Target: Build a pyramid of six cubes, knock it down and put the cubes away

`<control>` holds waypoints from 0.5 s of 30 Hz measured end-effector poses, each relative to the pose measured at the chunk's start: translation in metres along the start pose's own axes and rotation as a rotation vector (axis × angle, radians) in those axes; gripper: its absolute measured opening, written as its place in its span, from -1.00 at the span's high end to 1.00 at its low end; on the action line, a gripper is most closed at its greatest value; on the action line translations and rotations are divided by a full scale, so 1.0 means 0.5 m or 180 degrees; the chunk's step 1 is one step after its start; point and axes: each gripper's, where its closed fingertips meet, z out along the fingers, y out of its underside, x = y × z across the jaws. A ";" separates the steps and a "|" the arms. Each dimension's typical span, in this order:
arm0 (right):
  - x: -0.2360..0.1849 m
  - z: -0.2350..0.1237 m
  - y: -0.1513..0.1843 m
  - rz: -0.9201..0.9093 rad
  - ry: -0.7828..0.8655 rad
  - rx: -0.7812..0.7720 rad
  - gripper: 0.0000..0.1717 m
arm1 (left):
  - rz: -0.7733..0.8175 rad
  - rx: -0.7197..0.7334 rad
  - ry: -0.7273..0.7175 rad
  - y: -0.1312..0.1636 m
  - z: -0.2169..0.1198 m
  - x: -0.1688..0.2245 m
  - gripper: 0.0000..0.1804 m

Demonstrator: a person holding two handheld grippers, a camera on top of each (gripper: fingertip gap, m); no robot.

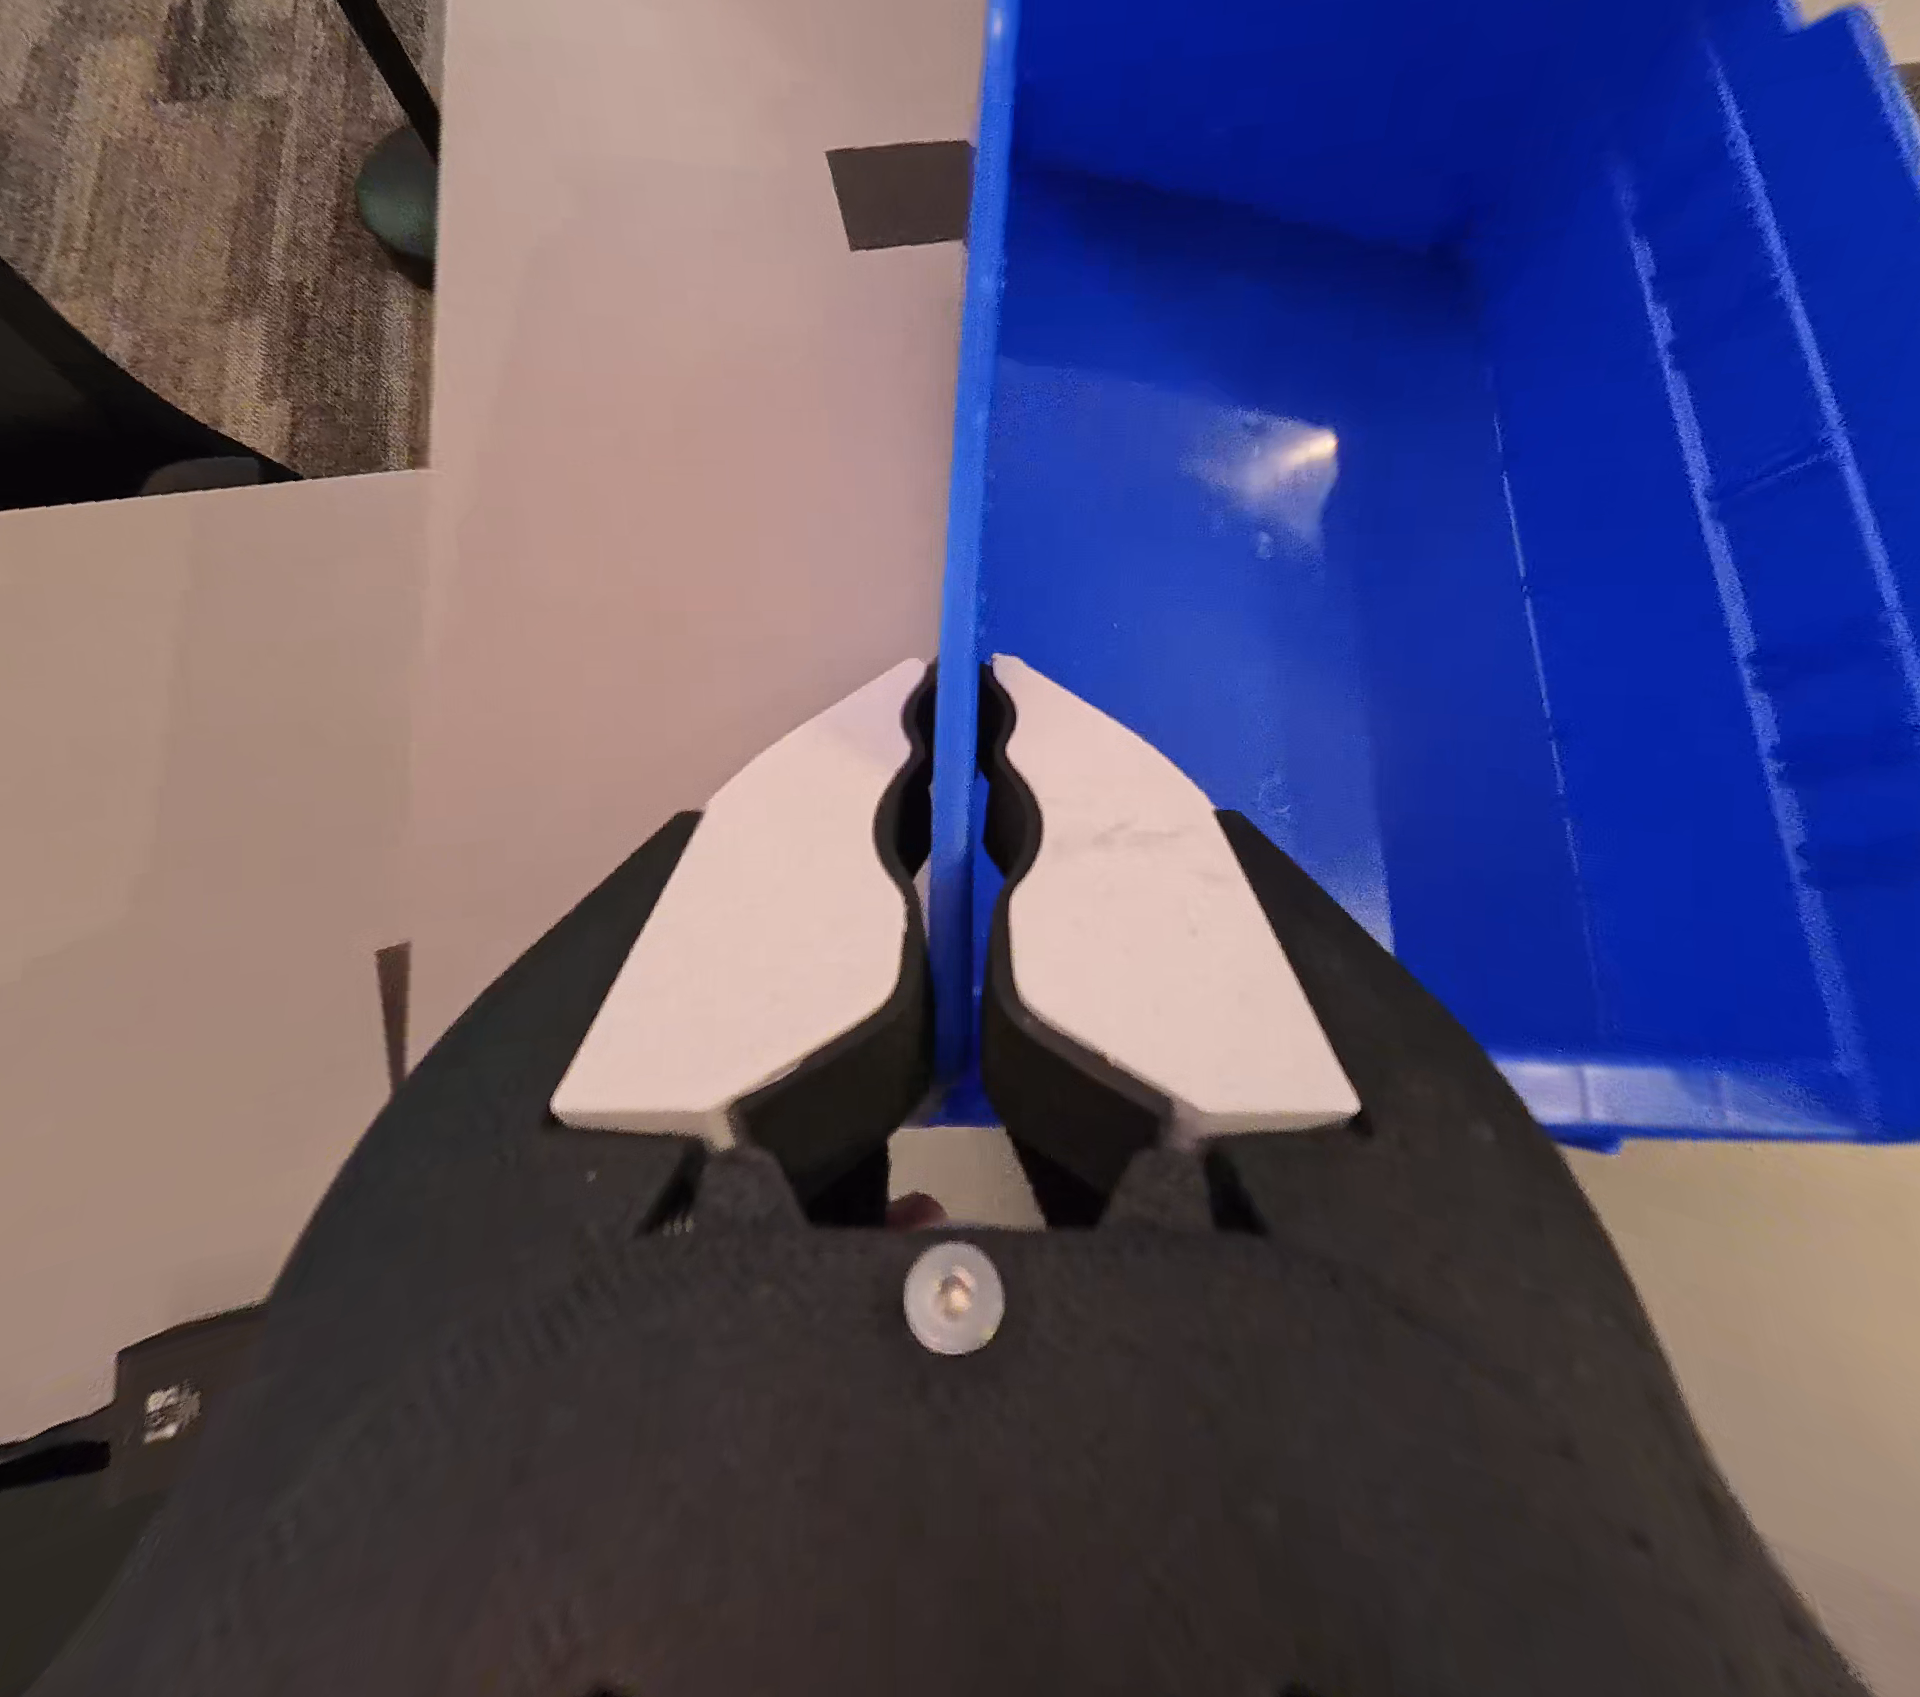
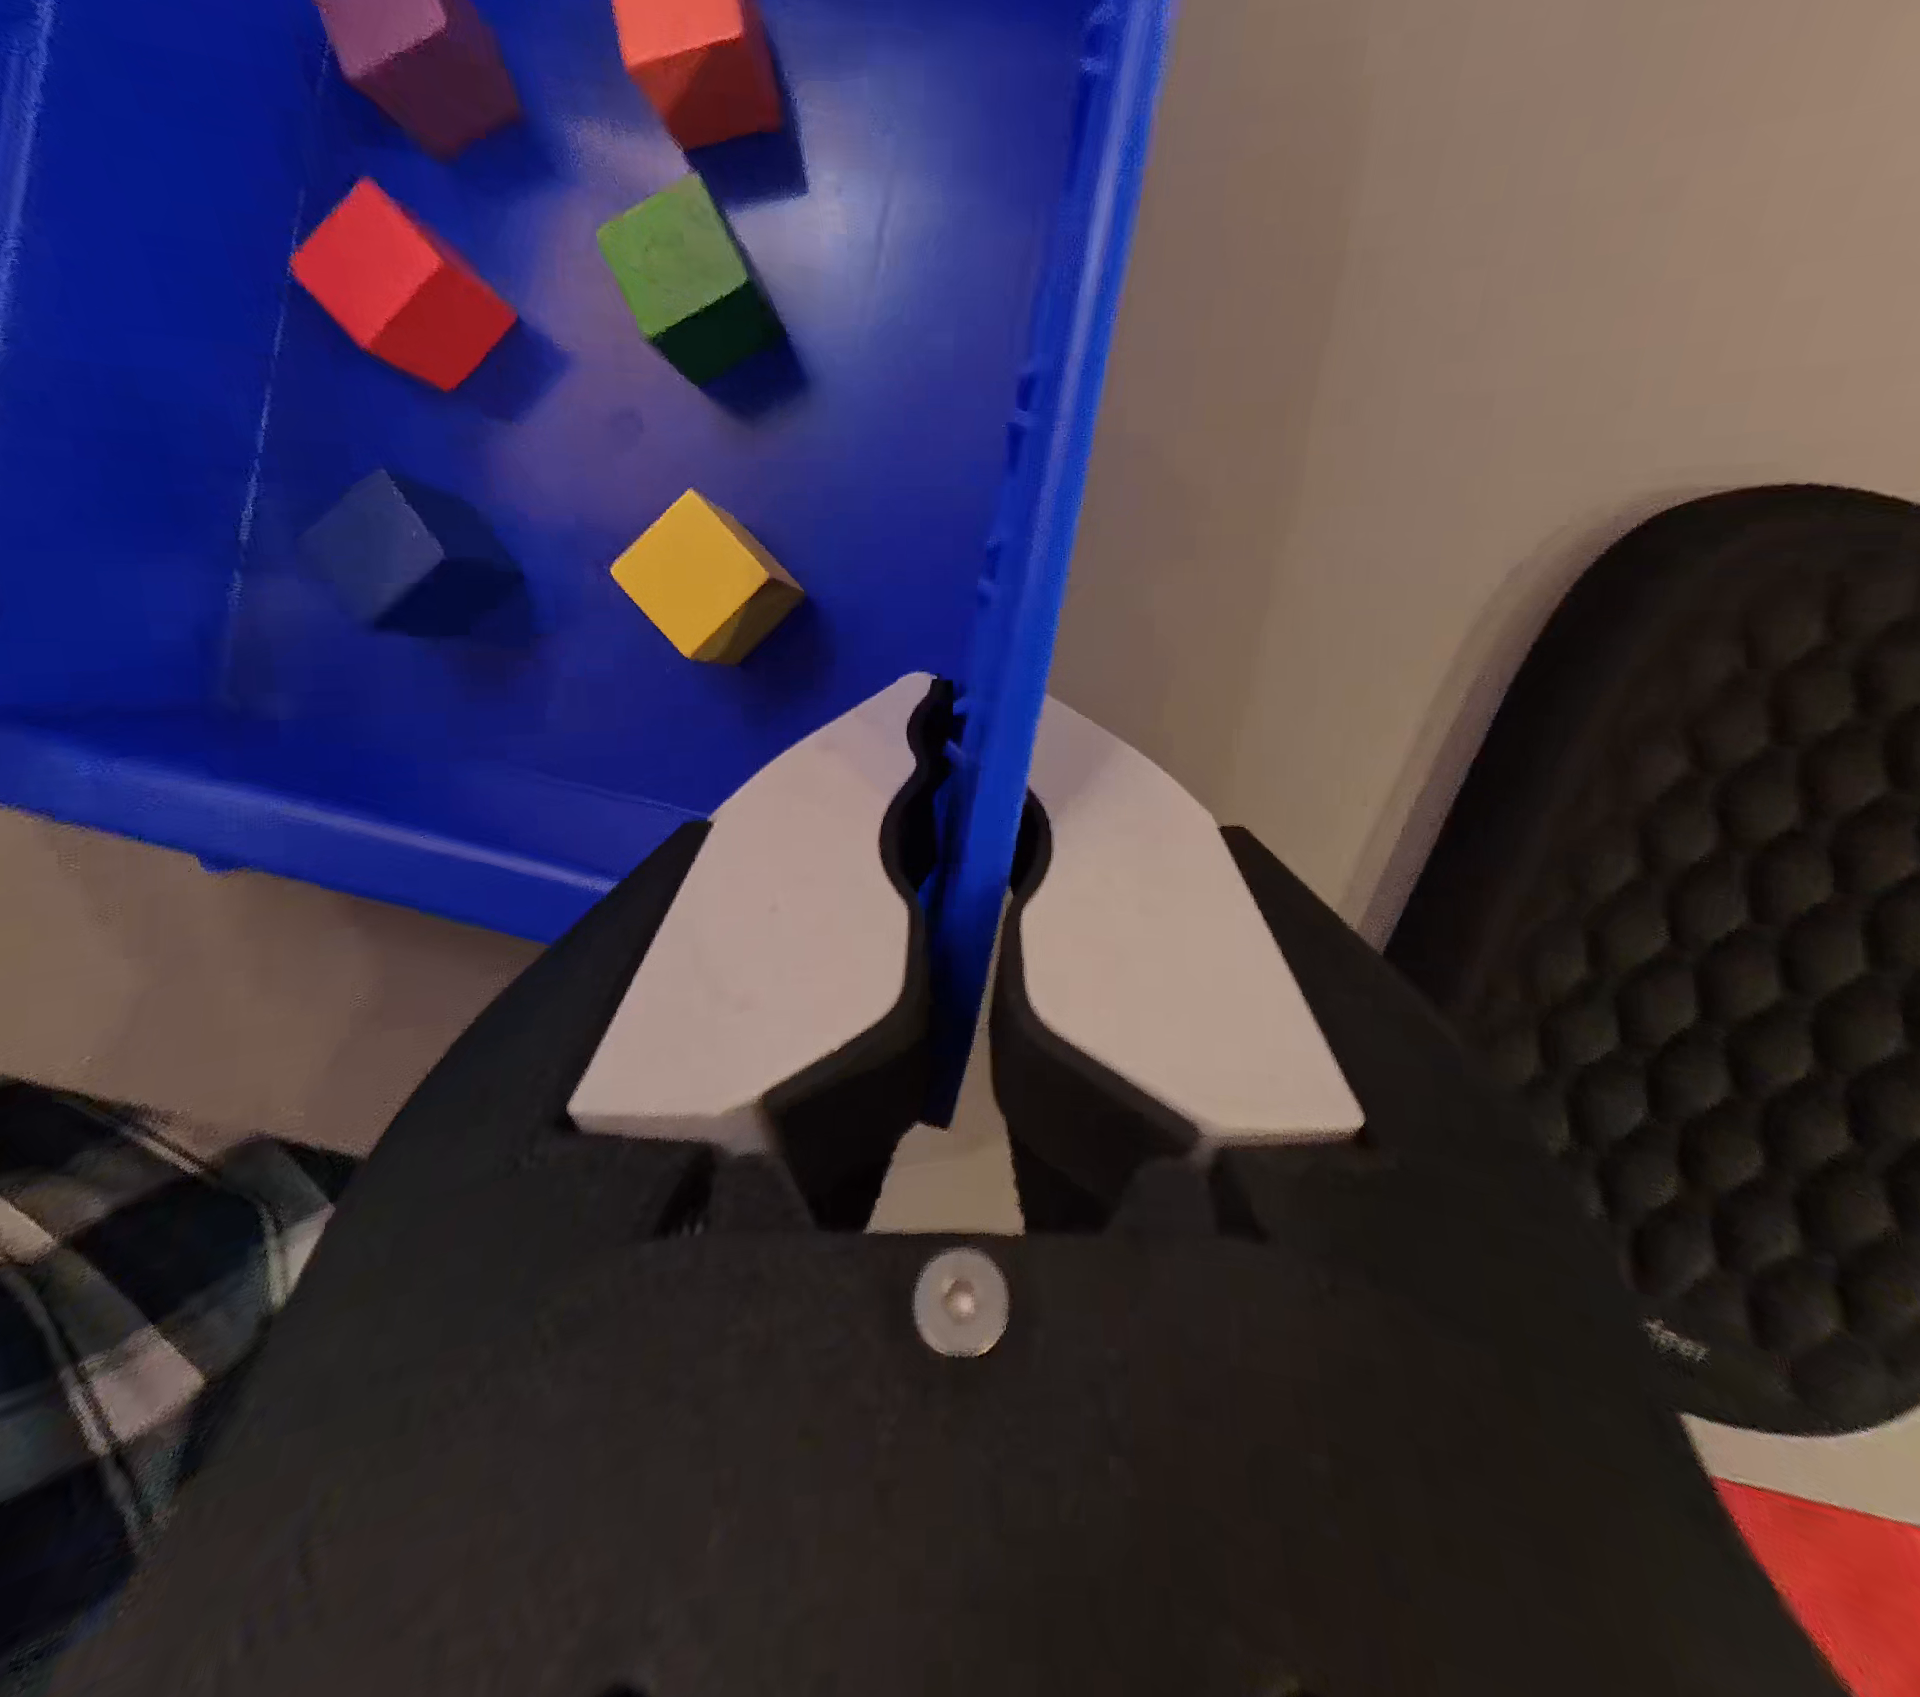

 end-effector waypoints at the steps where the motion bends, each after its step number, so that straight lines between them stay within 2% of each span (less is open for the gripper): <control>1: -0.007 -0.003 0.007 -0.0099 0.0006 -0.0013 0.92 | 0.0018 0.0011 -0.0003 0.000 -0.013 -0.002 0.94; 8: -0.054 -0.021 0.044 -0.0168 -0.0210 -0.0053 0.93 | -0.0007 0.0008 0.0054 0.043 -0.087 -0.011 0.95; 15: -0.149 -0.012 0.048 -0.0416 -0.0437 -0.0084 0.93 | -0.0050 0.0082 -0.0027 0.077 -0.158 -0.035 0.95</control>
